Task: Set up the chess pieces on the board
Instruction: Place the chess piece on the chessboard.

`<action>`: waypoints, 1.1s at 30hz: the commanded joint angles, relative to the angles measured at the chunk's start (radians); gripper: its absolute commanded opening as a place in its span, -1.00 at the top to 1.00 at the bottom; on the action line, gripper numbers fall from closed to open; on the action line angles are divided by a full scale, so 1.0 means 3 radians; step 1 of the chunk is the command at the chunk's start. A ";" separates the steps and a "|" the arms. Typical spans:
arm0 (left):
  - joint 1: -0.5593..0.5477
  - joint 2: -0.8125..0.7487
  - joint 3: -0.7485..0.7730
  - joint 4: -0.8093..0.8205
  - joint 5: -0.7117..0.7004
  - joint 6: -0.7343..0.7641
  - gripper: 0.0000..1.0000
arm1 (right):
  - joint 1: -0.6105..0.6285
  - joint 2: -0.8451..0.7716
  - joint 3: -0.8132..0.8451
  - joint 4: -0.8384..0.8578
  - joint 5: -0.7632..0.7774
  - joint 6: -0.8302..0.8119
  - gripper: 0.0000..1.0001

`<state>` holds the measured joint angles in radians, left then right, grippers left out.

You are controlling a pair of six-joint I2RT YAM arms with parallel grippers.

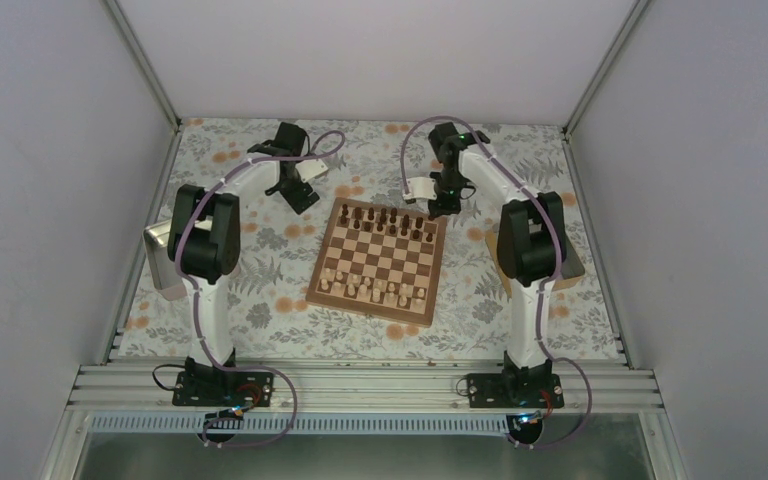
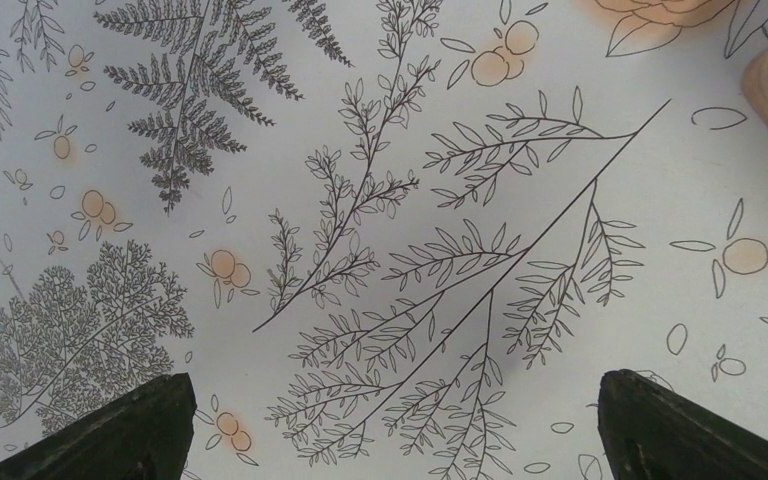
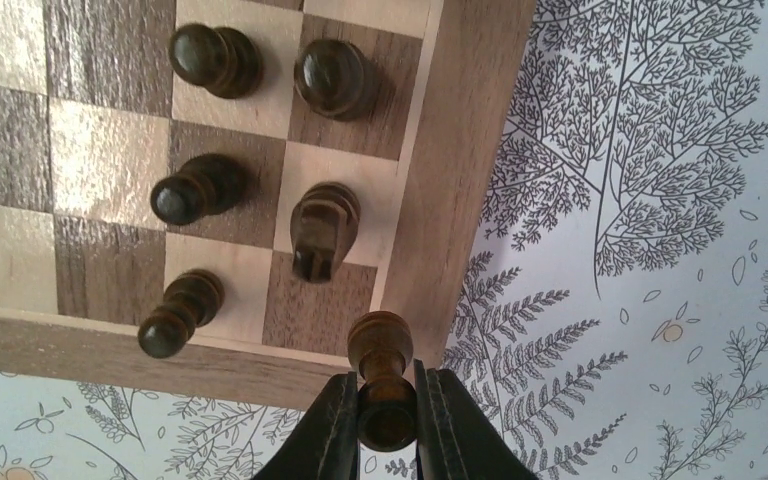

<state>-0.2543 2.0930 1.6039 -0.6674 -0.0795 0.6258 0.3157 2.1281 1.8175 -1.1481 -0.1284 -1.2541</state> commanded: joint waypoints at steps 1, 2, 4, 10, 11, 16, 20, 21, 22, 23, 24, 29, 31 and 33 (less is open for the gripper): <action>0.0012 -0.0136 -0.0023 0.0025 -0.0013 0.0053 -1.00 | 0.0069 0.0026 -0.0033 0.0012 0.0136 0.0124 0.82; 0.0012 -0.0136 -0.0021 0.0021 -0.0014 0.0048 -1.00 | 0.0075 0.0020 -0.0055 0.0012 0.0148 0.0130 0.83; 0.0011 -0.0139 -0.0018 0.0019 -0.0010 0.0049 -1.00 | 0.0086 -0.0009 -0.0105 0.0019 0.0186 0.0143 0.83; 0.0014 -0.0120 -0.0003 0.0000 0.0010 0.0044 -1.00 | 0.0111 -0.0021 -0.0197 0.0018 0.0228 0.0180 0.82; 0.0013 -0.0120 -0.0003 0.0000 0.0016 0.0044 -1.00 | 0.0113 -0.0015 -0.0198 0.0015 0.0224 0.0179 0.82; 0.0008 -0.0104 0.0007 -0.0014 0.0016 0.0038 -1.00 | 0.0129 -0.0018 -0.0167 -0.0023 0.0127 0.0186 0.82; 0.0006 -0.0108 0.0004 -0.0012 0.0022 0.0036 -1.00 | 0.0149 -0.0031 -0.0195 -0.0039 0.0120 0.0199 0.83; 0.0005 -0.0109 0.0002 -0.0015 0.0024 0.0039 -1.00 | 0.0154 -0.0033 -0.0201 -0.0046 0.0119 0.0202 0.83; 0.0007 -0.0109 -0.0002 -0.0015 0.0023 0.0038 -1.00 | 0.0159 -0.0037 -0.0207 -0.0049 0.0116 0.0202 0.83; 0.0005 -0.0111 -0.0003 -0.0010 0.0021 0.0038 -1.00 | 0.0162 -0.0051 -0.0209 -0.0041 0.0113 0.0202 0.83; 0.0007 -0.0104 -0.0002 -0.0010 0.0020 0.0041 -1.00 | 0.0168 -0.0060 -0.0211 -0.0039 0.0107 0.0200 0.83; 0.0006 -0.0099 -0.0001 -0.0013 0.0029 0.0044 -1.00 | 0.0175 -0.0049 -0.0211 -0.0059 0.0124 0.0201 0.83; 0.0008 -0.0097 -0.0004 -0.0015 0.0030 0.0043 -1.00 | 0.0178 -0.0047 -0.0231 -0.0060 0.0121 0.0202 0.82; 0.0007 -0.0099 0.0001 -0.0019 0.0034 0.0043 -1.00 | 0.0175 -0.0040 -0.0248 -0.0049 0.0113 0.0207 0.79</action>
<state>-0.2543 2.0911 1.6039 -0.6685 -0.0784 0.6289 0.3595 2.1281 1.7573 -1.1492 -0.0742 -1.2026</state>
